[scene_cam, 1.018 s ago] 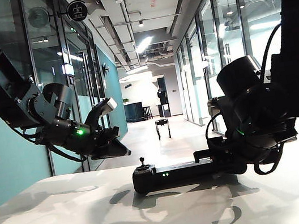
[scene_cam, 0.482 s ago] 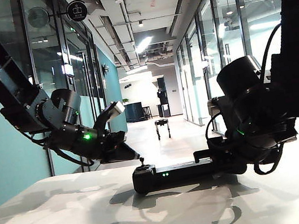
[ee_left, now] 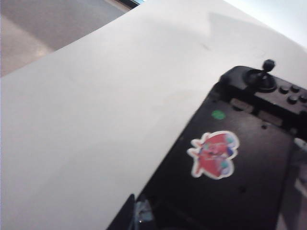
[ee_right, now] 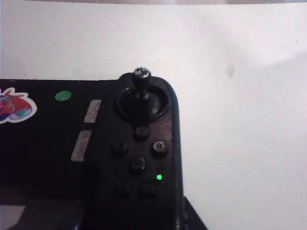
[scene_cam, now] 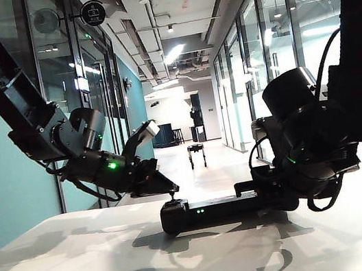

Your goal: Push the left joystick on the remote control sitting on the white table backward to make the robot dog back up in a straight line until it returns close to you.

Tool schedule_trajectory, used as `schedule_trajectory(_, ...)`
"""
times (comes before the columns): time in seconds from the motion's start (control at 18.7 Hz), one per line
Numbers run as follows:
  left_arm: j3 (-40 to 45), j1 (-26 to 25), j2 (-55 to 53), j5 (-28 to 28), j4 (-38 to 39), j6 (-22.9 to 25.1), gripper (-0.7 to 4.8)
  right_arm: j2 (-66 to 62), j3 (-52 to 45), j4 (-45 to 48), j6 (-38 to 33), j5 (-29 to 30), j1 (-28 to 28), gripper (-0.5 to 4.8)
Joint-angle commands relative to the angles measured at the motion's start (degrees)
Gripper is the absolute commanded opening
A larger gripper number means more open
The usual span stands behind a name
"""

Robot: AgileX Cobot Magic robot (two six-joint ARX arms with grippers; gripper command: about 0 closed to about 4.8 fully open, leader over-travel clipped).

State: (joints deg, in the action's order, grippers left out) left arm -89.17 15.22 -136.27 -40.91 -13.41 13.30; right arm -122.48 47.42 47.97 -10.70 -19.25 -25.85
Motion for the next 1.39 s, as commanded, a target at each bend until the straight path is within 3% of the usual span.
schedule_trajectory(0.05,-0.04,0.04,0.15,-0.46,-0.37,0.33,-0.06,0.35,0.22,1.60,-0.72,-0.35,-0.04,1.98)
schedule_trajectory(1.39,-0.39,0.02,-0.48,-4.94,2.82,7.74,-0.06,0.35,0.22,1.55,-1.36,-1.68,-0.04,1.98)
